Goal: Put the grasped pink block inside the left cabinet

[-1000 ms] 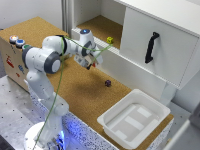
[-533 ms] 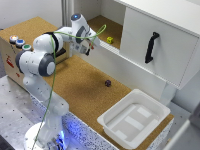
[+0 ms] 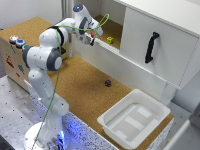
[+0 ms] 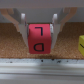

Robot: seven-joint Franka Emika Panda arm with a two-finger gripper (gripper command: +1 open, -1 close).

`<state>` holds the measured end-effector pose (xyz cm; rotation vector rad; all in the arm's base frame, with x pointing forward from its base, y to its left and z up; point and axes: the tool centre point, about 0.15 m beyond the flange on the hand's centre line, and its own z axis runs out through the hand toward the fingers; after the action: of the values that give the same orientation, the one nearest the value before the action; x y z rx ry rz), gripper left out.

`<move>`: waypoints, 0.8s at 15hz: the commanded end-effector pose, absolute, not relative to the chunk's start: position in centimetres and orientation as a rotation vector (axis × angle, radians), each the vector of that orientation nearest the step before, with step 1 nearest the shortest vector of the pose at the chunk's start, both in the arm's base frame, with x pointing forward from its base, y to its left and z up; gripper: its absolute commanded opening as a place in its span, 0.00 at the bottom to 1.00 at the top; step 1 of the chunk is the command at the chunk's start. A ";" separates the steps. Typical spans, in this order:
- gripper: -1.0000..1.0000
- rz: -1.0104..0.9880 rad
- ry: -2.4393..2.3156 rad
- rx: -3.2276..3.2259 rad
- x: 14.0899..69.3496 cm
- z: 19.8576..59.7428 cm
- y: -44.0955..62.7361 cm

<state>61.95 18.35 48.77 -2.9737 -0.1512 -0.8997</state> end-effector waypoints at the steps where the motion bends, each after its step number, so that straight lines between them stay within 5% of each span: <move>1: 0.00 -0.699 -0.073 -3.167 68.2 47.8 19.5; 3: 0.00 -0.712 -0.059 -3.197 68.8 47.2 19.6; 4: 1.00 -0.744 -0.056 -3.209 68.7 47.2 20.0; 12: 1.00 -0.917 -0.006 -3.120 59.7 50.6 17.9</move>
<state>65.43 18.96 47.97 -3.0731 -0.0770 -0.8536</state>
